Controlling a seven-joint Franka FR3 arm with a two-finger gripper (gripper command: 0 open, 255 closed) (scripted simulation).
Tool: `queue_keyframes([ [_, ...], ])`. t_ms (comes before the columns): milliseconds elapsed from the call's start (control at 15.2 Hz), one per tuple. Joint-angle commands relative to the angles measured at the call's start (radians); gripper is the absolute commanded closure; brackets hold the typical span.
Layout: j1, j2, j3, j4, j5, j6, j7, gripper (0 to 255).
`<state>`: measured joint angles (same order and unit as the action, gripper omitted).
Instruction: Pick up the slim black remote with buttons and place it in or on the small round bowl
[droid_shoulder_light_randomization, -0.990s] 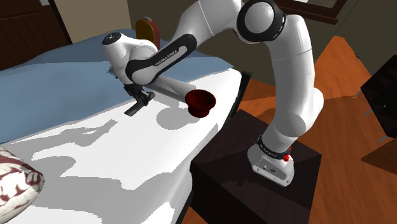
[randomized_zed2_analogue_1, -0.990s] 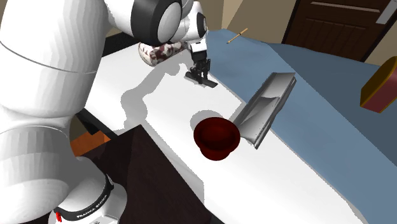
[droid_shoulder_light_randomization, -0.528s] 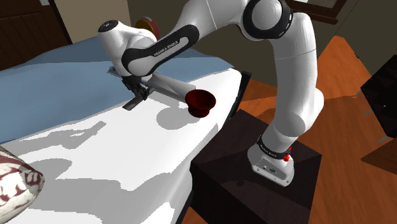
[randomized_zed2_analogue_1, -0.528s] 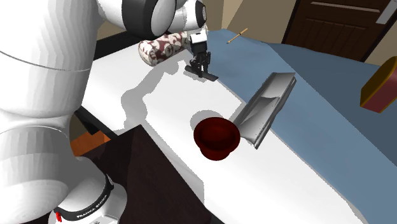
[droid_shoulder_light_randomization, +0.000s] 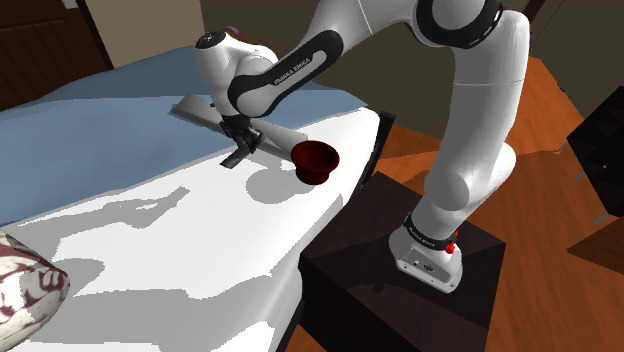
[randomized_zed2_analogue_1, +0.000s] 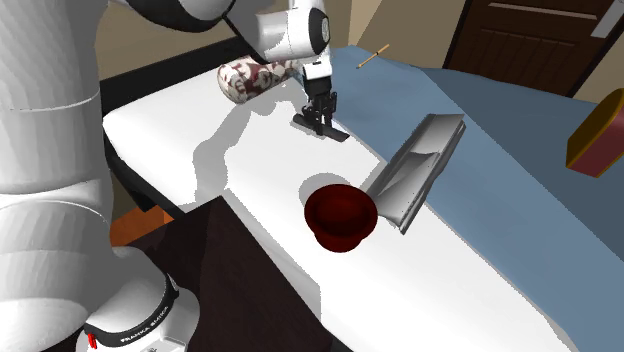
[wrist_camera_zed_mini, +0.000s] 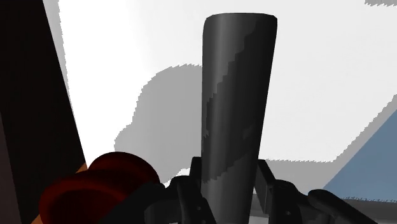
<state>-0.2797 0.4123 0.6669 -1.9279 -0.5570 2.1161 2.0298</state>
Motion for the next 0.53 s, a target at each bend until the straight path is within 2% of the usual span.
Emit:
queue_keyframes([
  [0,-0.059,-0.070,0.009,-0.088,0.028,0.044,-0.041,255],
  [462,-0.217,-0.272,0.004,-0.340,0.126,0.193,-0.207,255],
])
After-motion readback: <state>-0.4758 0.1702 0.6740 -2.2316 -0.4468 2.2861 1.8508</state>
